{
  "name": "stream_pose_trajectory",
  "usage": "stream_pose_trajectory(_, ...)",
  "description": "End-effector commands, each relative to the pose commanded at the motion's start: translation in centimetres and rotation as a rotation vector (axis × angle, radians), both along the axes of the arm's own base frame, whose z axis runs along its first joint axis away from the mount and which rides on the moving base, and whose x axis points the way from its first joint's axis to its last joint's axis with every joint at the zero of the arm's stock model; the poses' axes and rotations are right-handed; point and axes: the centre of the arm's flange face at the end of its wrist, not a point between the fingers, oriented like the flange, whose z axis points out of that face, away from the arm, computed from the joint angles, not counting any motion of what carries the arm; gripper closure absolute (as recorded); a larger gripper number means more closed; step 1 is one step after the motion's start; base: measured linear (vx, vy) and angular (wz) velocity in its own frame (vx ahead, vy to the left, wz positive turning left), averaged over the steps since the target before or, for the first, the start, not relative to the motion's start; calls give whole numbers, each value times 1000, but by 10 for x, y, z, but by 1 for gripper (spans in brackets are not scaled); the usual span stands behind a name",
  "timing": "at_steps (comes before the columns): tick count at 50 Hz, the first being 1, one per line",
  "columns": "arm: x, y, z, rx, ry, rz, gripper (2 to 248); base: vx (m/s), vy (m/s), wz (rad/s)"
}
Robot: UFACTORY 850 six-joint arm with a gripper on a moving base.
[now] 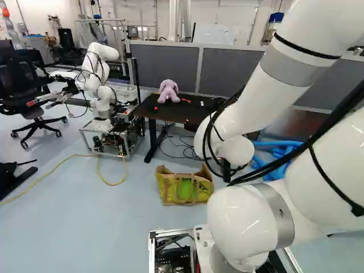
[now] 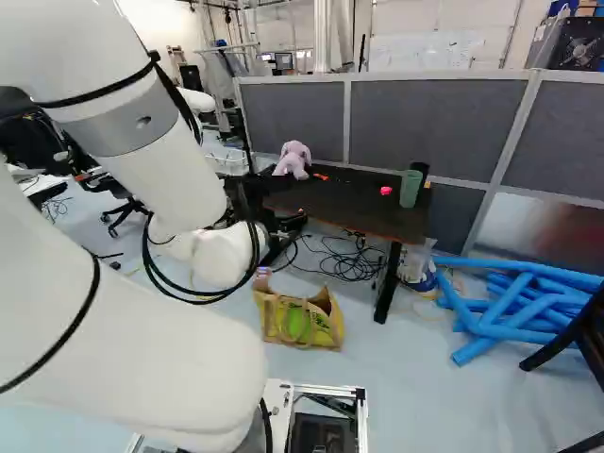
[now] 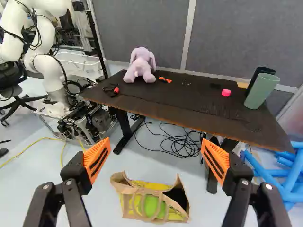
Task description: Pick up the bag on the ground and place it on the table
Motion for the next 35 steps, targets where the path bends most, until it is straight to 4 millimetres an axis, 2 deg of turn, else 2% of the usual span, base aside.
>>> stream_pose_trajectory(21, 28, 0, 2, 0, 19, 0, 3, 1, 0, 0)
stream_pose_trajectory(35, 55, 1, -9, -4, 84, 10, 3, 0, 0, 0)
